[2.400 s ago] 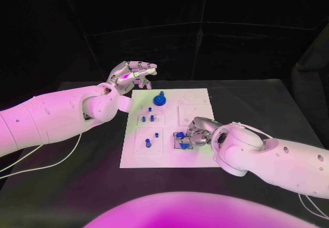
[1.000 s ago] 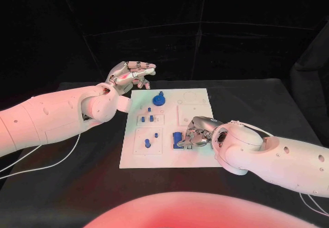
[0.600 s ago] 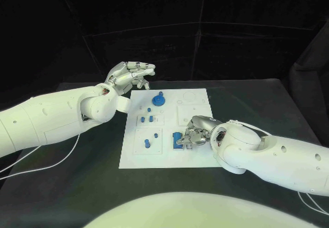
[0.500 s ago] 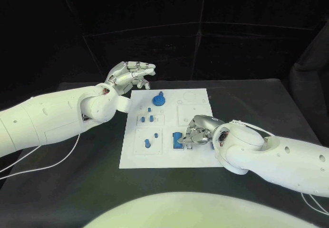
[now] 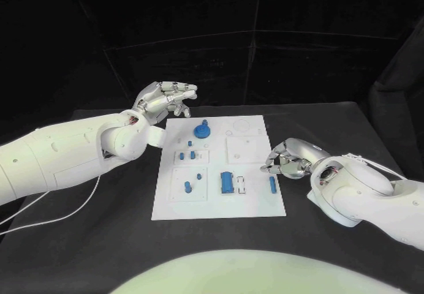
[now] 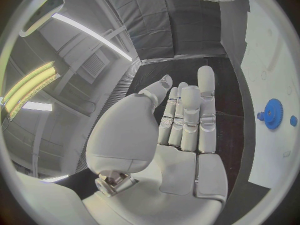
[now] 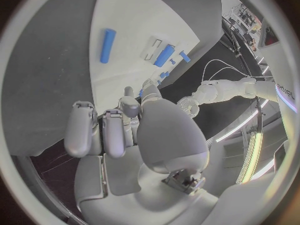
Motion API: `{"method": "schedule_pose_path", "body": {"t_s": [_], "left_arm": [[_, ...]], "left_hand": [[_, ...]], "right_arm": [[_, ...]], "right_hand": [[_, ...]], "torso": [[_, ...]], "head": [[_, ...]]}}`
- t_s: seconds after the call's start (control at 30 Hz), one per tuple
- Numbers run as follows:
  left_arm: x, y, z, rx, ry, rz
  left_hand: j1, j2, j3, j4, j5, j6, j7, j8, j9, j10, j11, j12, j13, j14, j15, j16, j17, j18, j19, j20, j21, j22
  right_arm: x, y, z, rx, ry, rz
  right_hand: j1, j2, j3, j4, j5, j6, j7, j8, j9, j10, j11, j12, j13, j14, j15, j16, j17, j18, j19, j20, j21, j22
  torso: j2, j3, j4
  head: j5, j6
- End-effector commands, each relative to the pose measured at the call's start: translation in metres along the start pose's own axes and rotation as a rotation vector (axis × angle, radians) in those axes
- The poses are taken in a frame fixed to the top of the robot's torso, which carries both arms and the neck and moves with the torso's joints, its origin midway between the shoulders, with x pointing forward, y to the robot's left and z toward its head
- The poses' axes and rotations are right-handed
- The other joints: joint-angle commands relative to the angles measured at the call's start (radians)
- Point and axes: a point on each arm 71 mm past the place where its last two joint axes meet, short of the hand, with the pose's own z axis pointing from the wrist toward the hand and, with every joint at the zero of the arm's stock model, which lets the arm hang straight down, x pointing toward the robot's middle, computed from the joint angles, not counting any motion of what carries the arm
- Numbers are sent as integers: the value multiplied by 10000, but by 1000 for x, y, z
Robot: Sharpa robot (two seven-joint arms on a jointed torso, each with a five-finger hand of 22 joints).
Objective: Assemble the parts on the task board
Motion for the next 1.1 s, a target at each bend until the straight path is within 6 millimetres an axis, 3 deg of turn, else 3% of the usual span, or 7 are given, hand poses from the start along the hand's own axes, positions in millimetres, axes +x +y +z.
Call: {"method": "schedule_pose_path", "body": {"t_s": [0.03, 0.3, 0.5, 1.1], "left_arm": [[2, -1, 1, 55, 120, -86], [4, 0, 2, 39, 179, -113], [4, 2, 1, -5, 190, -104], [3, 3, 0, -22, 179, -93]], "left_hand": [[27, 72, -46, 7, 6, -53, 17, 37, -3, -39, -1, 35, 17, -85, 8, -54, -10, 131, -17, 41, -31, -11], [27, 72, -46, 7, 6, -53, 17, 37, -3, -39, -1, 35, 17, -85, 8, -54, -10, 131, -17, 41, -31, -11], [27, 72, -46, 7, 6, -53, 17, 37, -3, -39, -1, 35, 17, -85, 8, -54, -10, 131, -17, 41, -31, -11], [27, 72, -46, 7, 6, -53, 17, 37, -3, -39, -1, 35, 17, -85, 8, -54, -10, 131, -17, 41, -31, -11]], "right_arm": [[0, -4, -2, 112, 334, -498], [4, -13, 5, 848, 812, -1596], [11, -14, 9, 967, 1230, -1982], [23, -12, 11, 1017, 1862, -2673]], "right_hand": [[114, -16, -61, -58, -28, 159, 22, -57, -13, 37, 11, 33, 3, 643, 54, 64, 493, -75, -6, 53, 34, 20], [-145, -30, -372, 133, -309, 477, -54, -52, 40, 36, -40, -48, -66, 633, 18, 37, 470, -66, -26, 30, 15, -13], [-244, -36, -519, 240, -419, 617, -104, -9, 119, 38, -76, -74, -86, 615, -8, -13, 396, -62, -38, 11, 0, -32], [-312, -42, -713, 369, -616, 831, -196, 126, 341, 59, -148, -73, -78, 612, -64, -40, 384, -59, -47, -39, -17, -45]], "torso": [[12, 9, -14], [15, 31, -10], [11, 4, 18], [2, -2, 19]], "head": [[-72, 34], [-174, 64], [-206, 37], [-163, -37]]}}
